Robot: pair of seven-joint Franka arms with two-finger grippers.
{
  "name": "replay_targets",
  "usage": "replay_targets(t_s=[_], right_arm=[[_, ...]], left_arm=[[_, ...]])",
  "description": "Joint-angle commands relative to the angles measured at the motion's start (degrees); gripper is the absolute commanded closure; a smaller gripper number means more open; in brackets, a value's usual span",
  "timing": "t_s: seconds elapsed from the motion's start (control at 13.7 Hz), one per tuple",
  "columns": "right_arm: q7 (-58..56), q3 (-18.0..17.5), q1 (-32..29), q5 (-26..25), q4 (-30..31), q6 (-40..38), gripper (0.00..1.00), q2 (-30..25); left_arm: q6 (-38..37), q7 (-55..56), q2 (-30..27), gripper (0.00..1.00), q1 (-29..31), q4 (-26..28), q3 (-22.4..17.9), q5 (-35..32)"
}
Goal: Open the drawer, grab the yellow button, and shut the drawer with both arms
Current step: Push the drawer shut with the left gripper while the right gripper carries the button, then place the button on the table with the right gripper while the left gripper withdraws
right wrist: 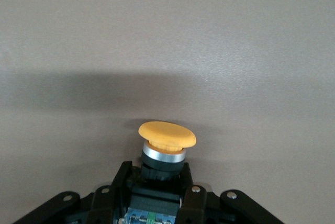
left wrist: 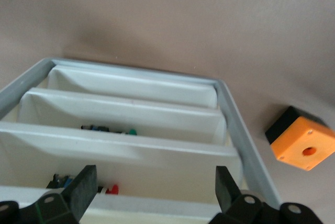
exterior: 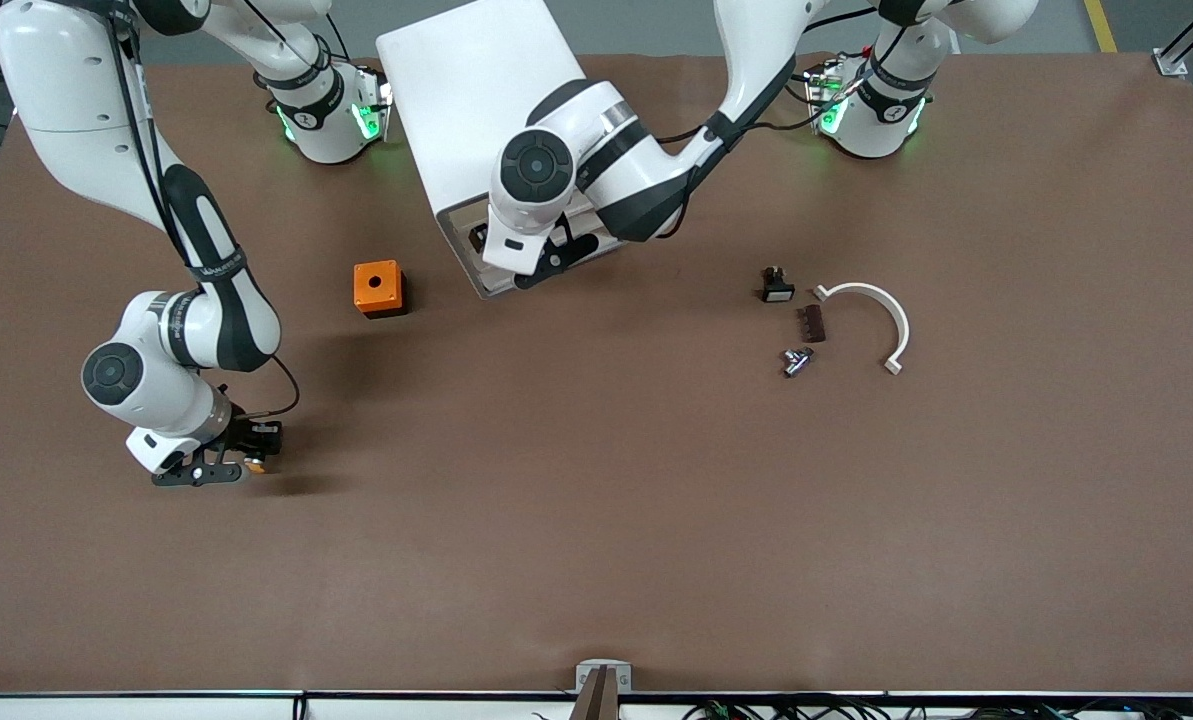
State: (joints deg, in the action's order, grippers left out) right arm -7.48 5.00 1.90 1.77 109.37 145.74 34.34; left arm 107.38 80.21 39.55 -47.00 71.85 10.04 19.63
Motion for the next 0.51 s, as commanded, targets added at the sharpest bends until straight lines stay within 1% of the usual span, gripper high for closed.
replay_targets(t_s=[0.0, 0.15, 0.22, 0.29, 0.36, 0.44], right_arm=[[-0.4, -1.0, -0.9, -0.5, 0.2, 1.3, 0.95, 0.2], [0.0, -1.0, -0.9, -0.5, 0.2, 1.2, 0.95, 0.2], [0.0, -1.0, -0.9, -0.4, 0.2, 1.2, 0.93, 0.2], [0.0, -1.0, -0.9, -0.3, 0.1, 1.2, 0.59, 0.2], [-0.1, -1.0, -1.1, -0.1, 0.1, 1.3, 0.01, 0.2], [-0.1, -1.0, -1.0, -0.1, 0.0, 1.2, 0.0, 0.2]], left_arm=[[0.0, 0.7, -0.9, 0.01, 2.3, -0.2, -0.1, 0.3], [0.0, 0.2, -2.5, 0.01, 4.4, -0.6, -0.4, -1.2], [0.0, 0.1, -3.9, 0.01, 6.5, -0.4, -0.4, -2.0], [-0.2, -0.2, -5.2, 0.01, 8.3, -0.3, -0.4, -3.4], [-0.2, -0.2, -6.6, 0.01, 9.9, -0.2, -0.4, -3.5], [-0.6, -0.1, -7.9, 0.01, 12.7, -0.1, -0.4, -3.5]])
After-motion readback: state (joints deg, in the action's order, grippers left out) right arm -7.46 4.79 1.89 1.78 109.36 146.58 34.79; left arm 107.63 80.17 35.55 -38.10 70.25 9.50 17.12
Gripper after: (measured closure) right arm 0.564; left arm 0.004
